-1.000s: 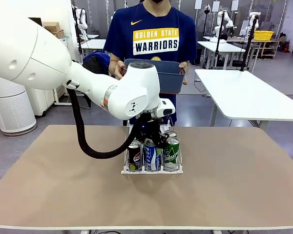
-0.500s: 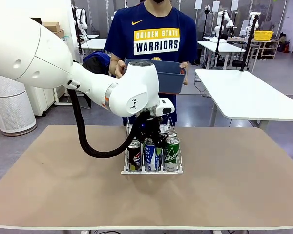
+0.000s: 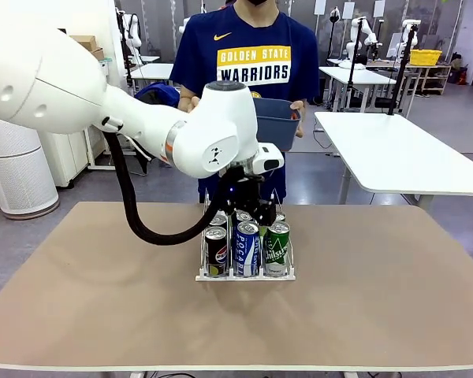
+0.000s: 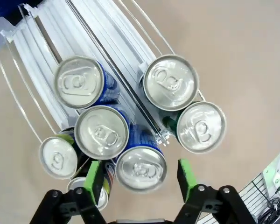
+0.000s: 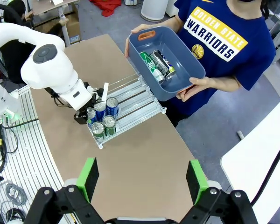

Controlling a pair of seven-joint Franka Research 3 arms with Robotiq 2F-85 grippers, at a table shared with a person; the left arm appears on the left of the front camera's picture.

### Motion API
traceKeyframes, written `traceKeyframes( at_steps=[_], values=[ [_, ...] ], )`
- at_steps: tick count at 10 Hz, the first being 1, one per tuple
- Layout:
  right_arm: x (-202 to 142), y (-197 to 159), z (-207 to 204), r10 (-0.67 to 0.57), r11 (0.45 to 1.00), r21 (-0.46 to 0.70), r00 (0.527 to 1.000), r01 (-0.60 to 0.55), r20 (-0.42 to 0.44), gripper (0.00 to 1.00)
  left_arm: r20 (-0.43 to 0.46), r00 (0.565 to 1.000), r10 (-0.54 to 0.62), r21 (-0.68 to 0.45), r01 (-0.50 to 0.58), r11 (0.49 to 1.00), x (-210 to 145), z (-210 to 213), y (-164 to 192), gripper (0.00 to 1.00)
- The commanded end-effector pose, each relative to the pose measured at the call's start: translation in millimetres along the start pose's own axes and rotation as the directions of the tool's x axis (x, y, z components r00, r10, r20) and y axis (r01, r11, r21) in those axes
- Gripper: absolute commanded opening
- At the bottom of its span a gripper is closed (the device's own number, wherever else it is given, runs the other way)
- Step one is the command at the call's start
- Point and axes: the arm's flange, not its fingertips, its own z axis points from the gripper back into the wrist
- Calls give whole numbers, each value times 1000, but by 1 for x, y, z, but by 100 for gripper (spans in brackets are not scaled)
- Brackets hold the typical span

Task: Fill the beverage cans into the dispenser.
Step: Place the picked Ionic drink in the line of the Automatic Can Dispenser with the same cans, then pick up the Pepsi coke handed by the human.

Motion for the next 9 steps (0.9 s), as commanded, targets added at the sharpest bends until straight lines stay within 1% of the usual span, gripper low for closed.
traceKeyframes(
  at_steps=[1, 2, 7, 8, 9],
  values=[
    [0, 0, 1, -1, 1000, 1, 1000, 1, 4, 100, 66, 998, -2, 74, -2, 997, -16, 11, -8, 100],
    [0, 0, 1, -1, 1000, 1, 1000, 1, 4, 100, 0, 1000, 0, 0, 0, 1000, 0, 0, 0, 100],
    [0, 0, 1, -1, 1000, 1, 1000, 1, 4, 100, 0, 1000, 0, 0, 0, 1000, 0, 0, 0, 100],
    [0, 0, 1, -1, 1000, 1, 1000, 1, 4, 100, -2, 1000, 3, 16, -3, 1000, -2, -4, -2, 100],
    [0, 0, 1, -1, 1000, 1, 1000, 1, 4, 100, 21, 1000, 0, -32, 0, 1000, -8, 10, 1, 100]
  ],
)
